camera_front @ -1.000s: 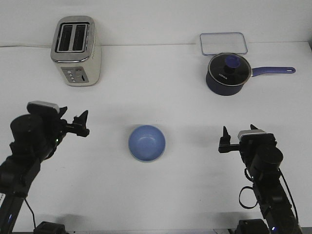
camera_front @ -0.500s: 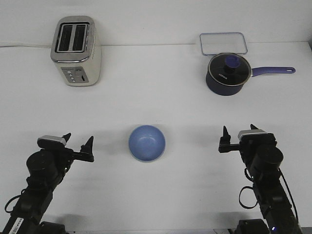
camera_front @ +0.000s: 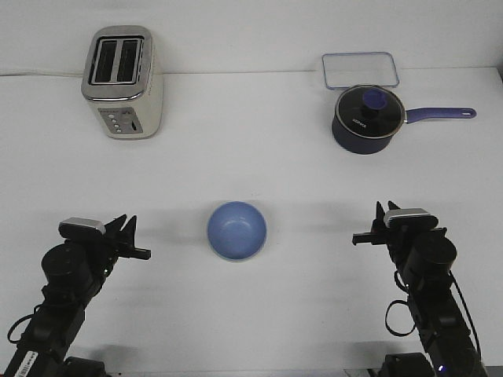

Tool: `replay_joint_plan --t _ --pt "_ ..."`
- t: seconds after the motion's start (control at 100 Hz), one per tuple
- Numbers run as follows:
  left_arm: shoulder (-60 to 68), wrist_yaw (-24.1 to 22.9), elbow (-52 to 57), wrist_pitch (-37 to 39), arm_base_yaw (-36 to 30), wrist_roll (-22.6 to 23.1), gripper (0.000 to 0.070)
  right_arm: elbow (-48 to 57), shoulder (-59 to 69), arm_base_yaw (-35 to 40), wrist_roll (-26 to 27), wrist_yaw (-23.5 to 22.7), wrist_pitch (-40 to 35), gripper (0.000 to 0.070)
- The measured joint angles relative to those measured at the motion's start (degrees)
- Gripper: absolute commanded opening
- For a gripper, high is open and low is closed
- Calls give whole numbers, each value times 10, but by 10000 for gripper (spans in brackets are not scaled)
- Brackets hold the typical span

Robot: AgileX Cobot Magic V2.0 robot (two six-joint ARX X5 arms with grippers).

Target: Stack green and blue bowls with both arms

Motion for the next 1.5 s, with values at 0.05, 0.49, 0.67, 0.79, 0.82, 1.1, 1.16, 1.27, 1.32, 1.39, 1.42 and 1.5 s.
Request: replay_joint_plan --t 0.05,0.49,0.67,0.79,0.82,1.1,1.16,1.27,1.32,1.39,1.42,1.5 --pt "0 0 0 0 0 -1 7 0 0 0 0 0 0 0" --pt "0 0 0 1 0 0 12 0 0 0 0 0 0 0" --pt "0 0 0 2 0 -1 12 0 0 0 0 0 0 0" --pt "0 0 0 2 0 -1 12 0 0 0 0 0 0 0" --pt "0 0 0 2 0 -1 12 0 0 0 0 0 0 0" --pt "-4 0 0 2 0 0 12 0 0 0 0 0 0 0" --pt "-14 -1 0 2 0 2 12 0 0 0 0 0 0 0" --pt "-50 -1 -1 4 2 13 12 0 0 0 0 0 0 0" --pt "-73 -1 -10 15 7 15 12 0 0 0 0 0 0 0" --pt "-111 -1 -33 23 18 16 12 0 0 0 0 0 0 0" --pt "-129 -1 -45 24 24 17 12 0 0 0 0 0 0 0" --pt "-178 -1 -81 29 42 17 12 0 0 0 0 0 0 0"
